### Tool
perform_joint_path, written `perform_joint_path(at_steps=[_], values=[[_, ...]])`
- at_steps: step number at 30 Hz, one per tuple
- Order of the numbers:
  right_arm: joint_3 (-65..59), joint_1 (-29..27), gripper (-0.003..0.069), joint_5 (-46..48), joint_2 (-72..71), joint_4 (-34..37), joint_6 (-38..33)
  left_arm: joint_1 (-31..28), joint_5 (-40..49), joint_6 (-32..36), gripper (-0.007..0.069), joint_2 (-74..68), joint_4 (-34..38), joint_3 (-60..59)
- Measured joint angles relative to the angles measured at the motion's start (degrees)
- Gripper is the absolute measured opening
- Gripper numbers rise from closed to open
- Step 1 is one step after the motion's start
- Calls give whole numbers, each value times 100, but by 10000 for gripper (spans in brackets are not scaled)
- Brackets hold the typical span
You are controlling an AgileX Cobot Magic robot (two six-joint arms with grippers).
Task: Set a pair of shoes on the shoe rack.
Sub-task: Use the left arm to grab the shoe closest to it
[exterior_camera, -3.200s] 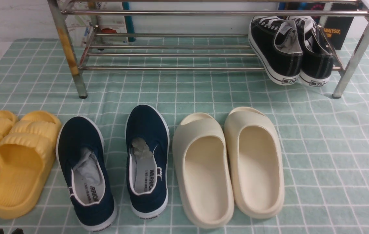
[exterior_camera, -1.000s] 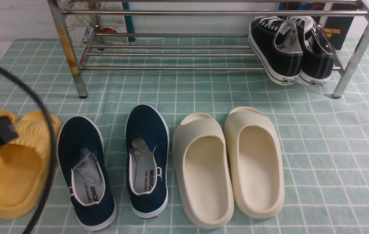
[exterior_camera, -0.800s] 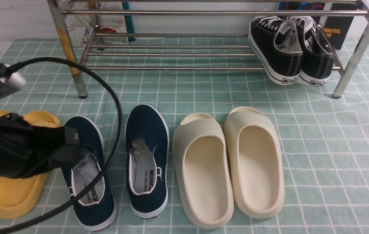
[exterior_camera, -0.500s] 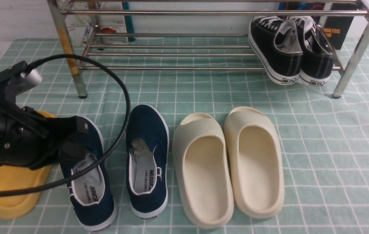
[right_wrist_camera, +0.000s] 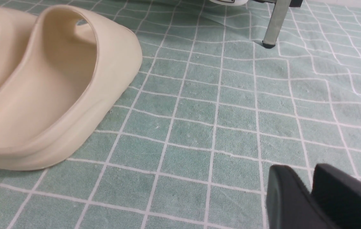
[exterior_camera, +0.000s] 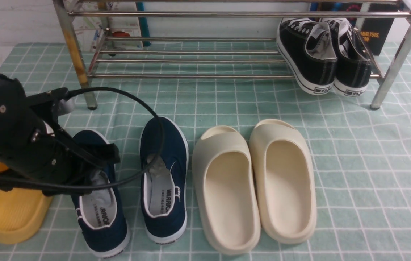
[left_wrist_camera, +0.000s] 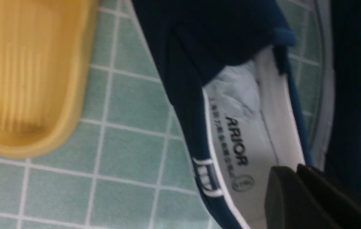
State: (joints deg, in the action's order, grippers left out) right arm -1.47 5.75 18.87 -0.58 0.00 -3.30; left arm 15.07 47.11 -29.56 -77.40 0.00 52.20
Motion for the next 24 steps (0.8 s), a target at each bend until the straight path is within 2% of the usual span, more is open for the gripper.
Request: perform_joint_path(at_steps=[3, 4, 5, 8, 10, 12, 15, 18, 19, 20, 24], values=[[0, 0, 169, 0, 0, 0, 0, 0, -126, -628, 251, -331, -632, 2], [0, 0, 169, 0, 0, 0, 0, 0, -132, -687, 262, -350, -660, 2], [0, 0, 174, 0, 0, 0, 0, 0, -176, -899, 341, -528, -840, 13], [0, 0, 177, 0, 0, 0, 0, 0, -308, -1156, 421, -859, -1001, 36], [0, 0, 180, 0, 0, 0, 0, 0, -395, -1442, 433, -1153, -1155, 36], [0, 0, 181, 0, 0, 0, 0, 0, -444, -1656, 412, -1392, -1285, 36], [0, 0, 184, 0, 0, 0, 0, 0, -509, -1876, 318, -1671, -1412, 36], [0, 0, 184, 0, 0, 0, 0, 5, -502, -1962, 132, -1825, -1484, 66], [0, 0, 185, 0, 0, 0, 0, 5, -465, -1969, 48, -1819, -1521, 66], [0, 0, 185, 0, 0, 0, 0, 5, -454, -1971, 4, -1804, -1550, 66], [0, 0, 191, 0, 0, 0, 0, 5, -373, -1896, -3, -1571, -1575, 120]])
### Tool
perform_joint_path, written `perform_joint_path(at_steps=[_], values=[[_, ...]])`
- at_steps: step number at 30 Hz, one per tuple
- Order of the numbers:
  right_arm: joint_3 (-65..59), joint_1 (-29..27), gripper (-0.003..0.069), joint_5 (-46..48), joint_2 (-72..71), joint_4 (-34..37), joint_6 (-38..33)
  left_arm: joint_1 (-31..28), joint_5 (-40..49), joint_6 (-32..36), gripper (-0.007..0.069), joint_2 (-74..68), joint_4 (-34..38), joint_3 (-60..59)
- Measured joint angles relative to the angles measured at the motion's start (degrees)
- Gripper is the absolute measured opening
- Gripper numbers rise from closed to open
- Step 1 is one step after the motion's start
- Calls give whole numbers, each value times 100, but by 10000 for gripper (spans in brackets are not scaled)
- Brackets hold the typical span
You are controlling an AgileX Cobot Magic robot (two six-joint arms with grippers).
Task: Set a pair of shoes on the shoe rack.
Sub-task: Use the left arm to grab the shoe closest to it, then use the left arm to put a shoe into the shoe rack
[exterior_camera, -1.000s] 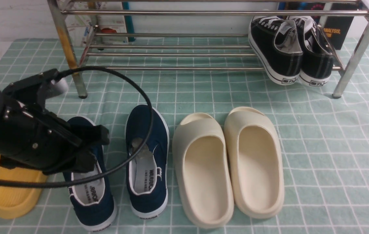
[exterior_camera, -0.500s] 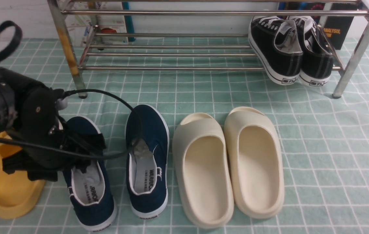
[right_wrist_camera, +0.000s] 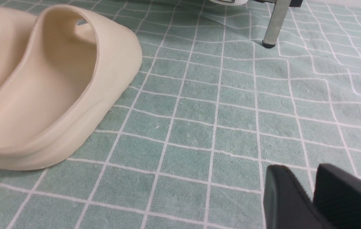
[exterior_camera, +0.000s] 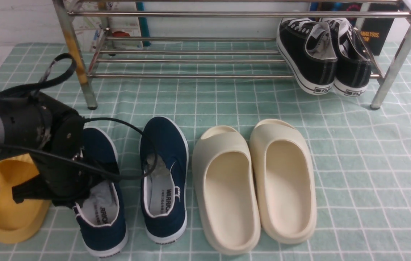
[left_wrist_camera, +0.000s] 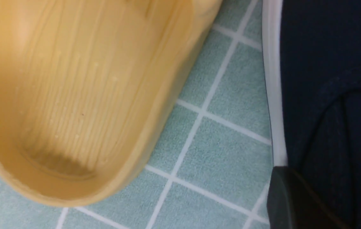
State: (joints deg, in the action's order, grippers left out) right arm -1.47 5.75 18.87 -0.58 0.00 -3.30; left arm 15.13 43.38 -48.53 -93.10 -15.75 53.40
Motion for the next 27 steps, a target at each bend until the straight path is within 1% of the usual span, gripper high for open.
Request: perform_joint_path(at_steps=[4, 5, 8, 10, 11, 13, 14, 15, 16, 17, 20, 21, 22, 27], values=[[0, 0, 196, 0, 0, 0, 0, 0, 646, 575, -3, 558, 17, 576], [0, 0, 196, 0, 0, 0, 0, 0, 670, 575, -3, 595, 17, 616], [0, 0, 202, 0, 0, 0, 0, 0, 1014, 1269, -3, 672, 118, 1384], [0, 0, 205, 0, 0, 0, 0, 0, 1131, 1718, -3, 518, 311, 1849], [0, 0, 206, 0, 0, 0, 0, 0, 1141, 1767, -3, 518, 311, 1899], [0, 0, 209, 0, 0, 0, 0, 0, 1264, 2329, -3, 38, 698, 2597], [0, 0, 210, 0, 0, 0, 0, 0, 1284, 2401, -3, -6, 755, 2716], [0, 0, 213, 0, 0, 0, 0, 2, 1392, 2647, -3, -397, 942, 3219], [0, 0, 213, 0, 0, 0, 0, 2, 1407, 2673, -3, -502, 958, 3284], [0, 0, 215, 0, 0, 0, 0, 2, 1494, 2783, -3, -723, 1021, 3625], [0, 0, 218, 0, 0, 0, 0, 2, 1877, 3045, -3, -1789, 1050, 5031], [0, 0, 219, 0, 0, 0, 0, 2, 1960, 3080, -3, -2008, 1050, 5340], [0, 0, 220, 0, 0, 0, 0, 2, 1960, 3088, -3, -2062, 1045, 5340], [0, 0, 226, 0, 0, 0, 0, 2, 2535, 3210, -3, -3376, 976, 7452]])
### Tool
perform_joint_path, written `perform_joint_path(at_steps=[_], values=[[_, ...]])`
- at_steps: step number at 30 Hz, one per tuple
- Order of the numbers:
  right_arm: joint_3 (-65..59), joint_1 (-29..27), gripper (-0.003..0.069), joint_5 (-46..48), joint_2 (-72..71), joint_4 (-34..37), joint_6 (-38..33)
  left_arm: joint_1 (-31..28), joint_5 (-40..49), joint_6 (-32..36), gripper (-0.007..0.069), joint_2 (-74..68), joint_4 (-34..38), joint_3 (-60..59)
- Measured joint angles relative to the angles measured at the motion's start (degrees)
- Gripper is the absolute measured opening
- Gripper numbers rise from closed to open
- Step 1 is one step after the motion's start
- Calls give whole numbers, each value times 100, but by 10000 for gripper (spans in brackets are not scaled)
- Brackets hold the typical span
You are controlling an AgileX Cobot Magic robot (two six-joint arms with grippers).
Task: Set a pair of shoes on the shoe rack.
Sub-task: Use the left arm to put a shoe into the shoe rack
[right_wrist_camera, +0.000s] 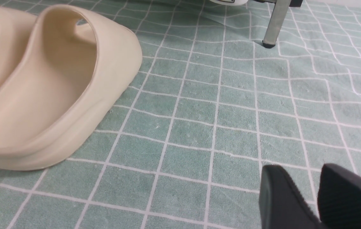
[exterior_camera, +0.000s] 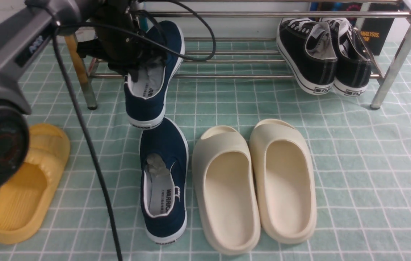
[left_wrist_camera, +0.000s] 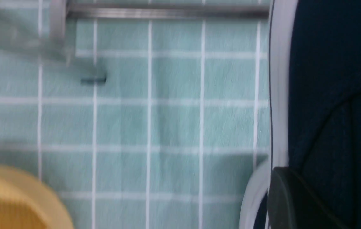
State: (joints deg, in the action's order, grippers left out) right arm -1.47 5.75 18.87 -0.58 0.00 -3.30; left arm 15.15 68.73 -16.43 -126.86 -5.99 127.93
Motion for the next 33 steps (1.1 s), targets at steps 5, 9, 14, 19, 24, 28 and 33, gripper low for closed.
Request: perform_joint_path(at_steps=[5, 9, 14, 19, 24, 28, 33], values=[[0, 0, 228, 0, 0, 0, 0, 0, 80, 0, -3, -869, -166, 1297], [0, 0, 234, 0, 0, 0, 0, 0, -105, 0, -3, -1239, -172, 1702], [0, 0, 237, 0, 0, 0, 0, 0, -652, -364, -3, -1449, -233, 1788], [0, 0, 238, 0, 0, 0, 0, 0, -883, -978, -3, -1502, -494, 1788], [0, 0, 238, 0, 0, 0, 0, 0, -1163, -1185, 35, -1502, -778, 1788], [0, 0, 238, 0, 0, 0, 0, 0, -1208, -1129, 160, -1502, -785, 1788], [0, 0, 238, 0, 0, 0, 0, 0, -1420, -1025, 386, -1467, -828, 1853]])
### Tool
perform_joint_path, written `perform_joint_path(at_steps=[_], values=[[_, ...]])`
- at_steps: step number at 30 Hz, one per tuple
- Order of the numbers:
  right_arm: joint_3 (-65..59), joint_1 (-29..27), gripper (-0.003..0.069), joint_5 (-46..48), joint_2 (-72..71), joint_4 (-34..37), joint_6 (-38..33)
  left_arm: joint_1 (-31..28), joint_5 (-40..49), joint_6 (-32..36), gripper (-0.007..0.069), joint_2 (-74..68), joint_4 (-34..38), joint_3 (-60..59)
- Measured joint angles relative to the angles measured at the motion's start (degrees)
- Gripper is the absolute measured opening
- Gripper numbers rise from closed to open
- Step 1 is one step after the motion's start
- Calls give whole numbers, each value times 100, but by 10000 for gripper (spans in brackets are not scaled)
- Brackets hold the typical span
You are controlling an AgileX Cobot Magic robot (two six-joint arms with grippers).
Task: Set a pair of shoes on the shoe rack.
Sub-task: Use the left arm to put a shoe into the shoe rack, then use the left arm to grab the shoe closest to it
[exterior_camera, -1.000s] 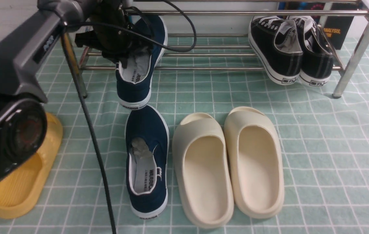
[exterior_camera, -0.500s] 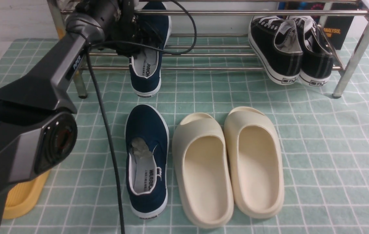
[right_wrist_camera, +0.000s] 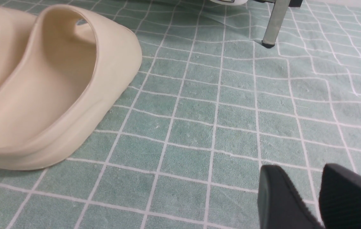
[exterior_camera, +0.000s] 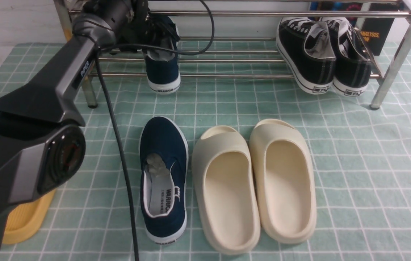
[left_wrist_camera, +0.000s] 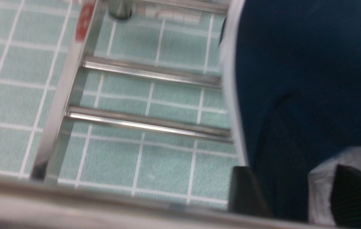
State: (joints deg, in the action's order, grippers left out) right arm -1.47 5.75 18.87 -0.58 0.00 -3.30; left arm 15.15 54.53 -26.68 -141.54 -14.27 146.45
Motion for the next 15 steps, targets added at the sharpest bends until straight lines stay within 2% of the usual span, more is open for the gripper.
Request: perform_joint_path(at_steps=[3, 6, 10, 15], values=[[0, 0, 238, 0, 0, 0, 0, 0, 254, 34, 440, 123, -2, 0], [0, 0, 239, 0, 0, 0, 0, 5, 644, 159, 447, 305, 35, 0], [0, 0, 239, 0, 0, 0, 0, 5, 1506, 661, 424, 905, 251, 14], [0, 0, 239, 0, 0, 0, 0, 5, 1675, 1061, 371, 1555, 913, -600]])
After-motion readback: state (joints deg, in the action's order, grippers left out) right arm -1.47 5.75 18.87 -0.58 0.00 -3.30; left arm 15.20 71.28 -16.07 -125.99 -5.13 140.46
